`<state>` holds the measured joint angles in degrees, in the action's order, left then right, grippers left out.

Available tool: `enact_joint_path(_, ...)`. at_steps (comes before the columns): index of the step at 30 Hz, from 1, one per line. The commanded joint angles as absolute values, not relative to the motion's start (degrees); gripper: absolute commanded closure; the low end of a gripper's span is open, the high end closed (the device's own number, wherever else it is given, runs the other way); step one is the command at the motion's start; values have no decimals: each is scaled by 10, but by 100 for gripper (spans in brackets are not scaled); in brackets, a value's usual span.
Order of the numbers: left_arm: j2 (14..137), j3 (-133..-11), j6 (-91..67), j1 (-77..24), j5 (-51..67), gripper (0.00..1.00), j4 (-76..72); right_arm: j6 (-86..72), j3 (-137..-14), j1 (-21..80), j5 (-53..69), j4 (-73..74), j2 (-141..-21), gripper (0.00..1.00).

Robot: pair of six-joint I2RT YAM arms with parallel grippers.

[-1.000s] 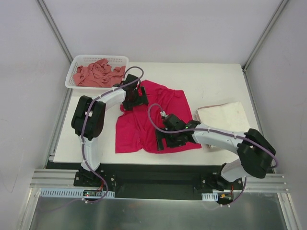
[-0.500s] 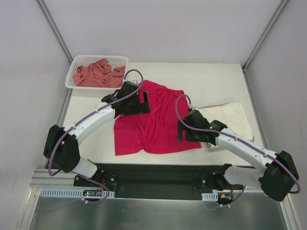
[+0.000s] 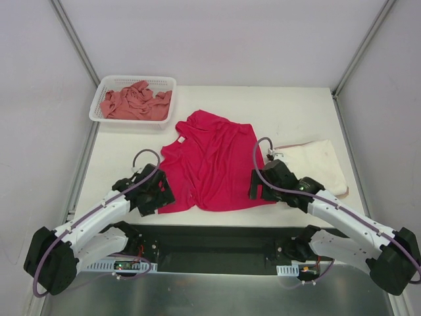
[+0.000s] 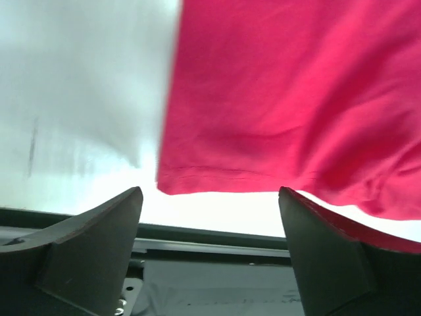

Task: Fold and stack the t-shirts
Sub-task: Flatten the tshirt out

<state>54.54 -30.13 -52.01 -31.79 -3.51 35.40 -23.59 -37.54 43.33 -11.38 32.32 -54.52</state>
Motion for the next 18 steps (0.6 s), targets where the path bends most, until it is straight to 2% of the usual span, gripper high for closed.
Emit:
enact_joint_path(1,525,-273,-615,-315,-59,20,399,-251,-368,433,-109,297,-558,3)
enact_joint_path(2,526,-271,-619,-315,-68,23,398,-251,-367,433,-109,297,-560,3)
enact_joint_path(3,531,-273,-622,-315,-71,31,398,-250,-367,433,-107,294,-562,3)
enact_joint_path(5,548,-279,-622,-315,-76,38,399,-249,-367,434,-110,295,-563,3)
enact_joint_path(6,555,-283,-623,-315,-83,47,399,-250,-367,434,-112,296,-564,3)
enact_joint_path(7,568,-284,-623,-315,-83,50,398,-249,-367,433,-113,297,-564,3)
enact_joint_path(10,589,-281,-628,-315,-83,57,399,-250,-365,433,-120,299,-563,3)
enact_joint_path(18,638,-284,-641,-313,-137,64,395,-249,-364,434,-117,298,-578,3)
